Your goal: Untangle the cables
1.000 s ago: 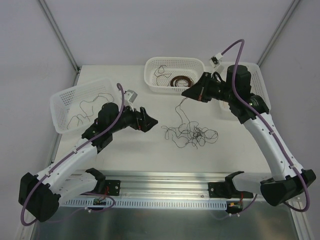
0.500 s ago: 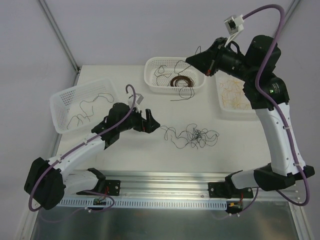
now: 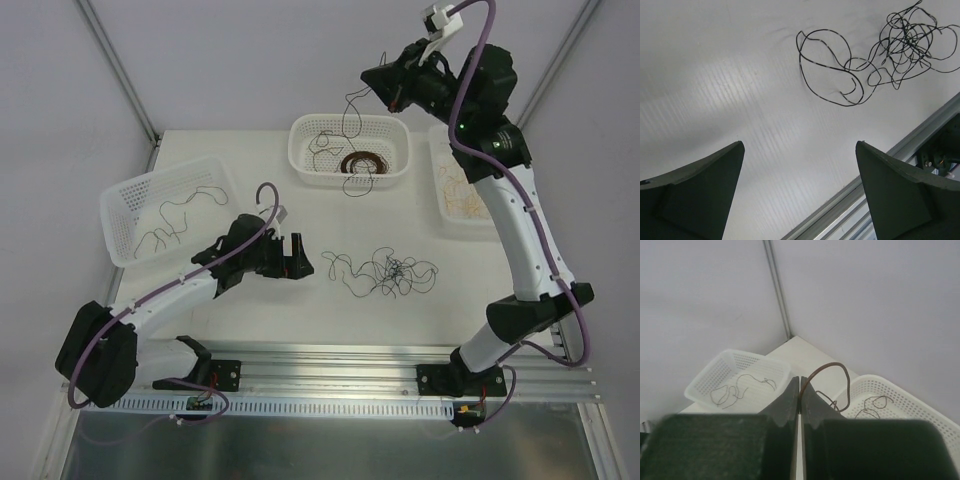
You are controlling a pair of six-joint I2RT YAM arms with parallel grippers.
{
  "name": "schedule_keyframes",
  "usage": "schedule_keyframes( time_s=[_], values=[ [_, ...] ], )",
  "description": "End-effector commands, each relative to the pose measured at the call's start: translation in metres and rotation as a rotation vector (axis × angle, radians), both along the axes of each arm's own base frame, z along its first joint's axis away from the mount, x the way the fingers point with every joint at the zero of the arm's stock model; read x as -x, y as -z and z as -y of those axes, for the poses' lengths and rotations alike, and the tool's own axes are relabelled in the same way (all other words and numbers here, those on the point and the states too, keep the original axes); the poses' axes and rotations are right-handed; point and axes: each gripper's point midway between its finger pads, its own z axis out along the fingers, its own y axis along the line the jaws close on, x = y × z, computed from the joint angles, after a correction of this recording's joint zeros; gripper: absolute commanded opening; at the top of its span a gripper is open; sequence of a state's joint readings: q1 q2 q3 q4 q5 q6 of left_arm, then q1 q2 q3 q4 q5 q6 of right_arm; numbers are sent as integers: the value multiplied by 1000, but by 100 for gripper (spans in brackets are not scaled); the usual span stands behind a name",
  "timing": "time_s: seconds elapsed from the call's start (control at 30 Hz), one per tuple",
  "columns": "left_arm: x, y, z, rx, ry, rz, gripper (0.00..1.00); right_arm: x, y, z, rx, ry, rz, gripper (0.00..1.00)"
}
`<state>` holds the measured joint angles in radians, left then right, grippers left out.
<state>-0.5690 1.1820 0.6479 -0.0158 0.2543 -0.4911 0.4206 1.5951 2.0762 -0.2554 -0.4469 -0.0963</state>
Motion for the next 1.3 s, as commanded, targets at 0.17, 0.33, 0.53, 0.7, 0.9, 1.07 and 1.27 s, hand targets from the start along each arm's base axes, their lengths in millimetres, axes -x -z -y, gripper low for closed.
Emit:
schedule_keyframes(
  time_s=[0.17,0.33,0.53,0.7,0.9,1.07,1.27],
  values=[
    [9,19,-7,-52,-10,-83,96,-55,-21,7,5,148,204,1],
    [8,18,0,-53,45,-83,96,-98,-2,11,-15,202,156,1],
    [9,23,-1,-94,77,-107,99,-150,38,20,-51,264,76,1],
    [12,25,-7,-130,73,-115,99,-207,110,25,-56,325,-58,5],
    [16,28,-15,-156,59,-122,99,-256,223,28,-45,397,-277,7],
    [18,29,-16,-163,63,-125,99,-271,287,38,-34,439,-412,22],
    [14,23,-14,-161,67,-107,99,-250,289,43,0,427,-461,60]
  ],
)
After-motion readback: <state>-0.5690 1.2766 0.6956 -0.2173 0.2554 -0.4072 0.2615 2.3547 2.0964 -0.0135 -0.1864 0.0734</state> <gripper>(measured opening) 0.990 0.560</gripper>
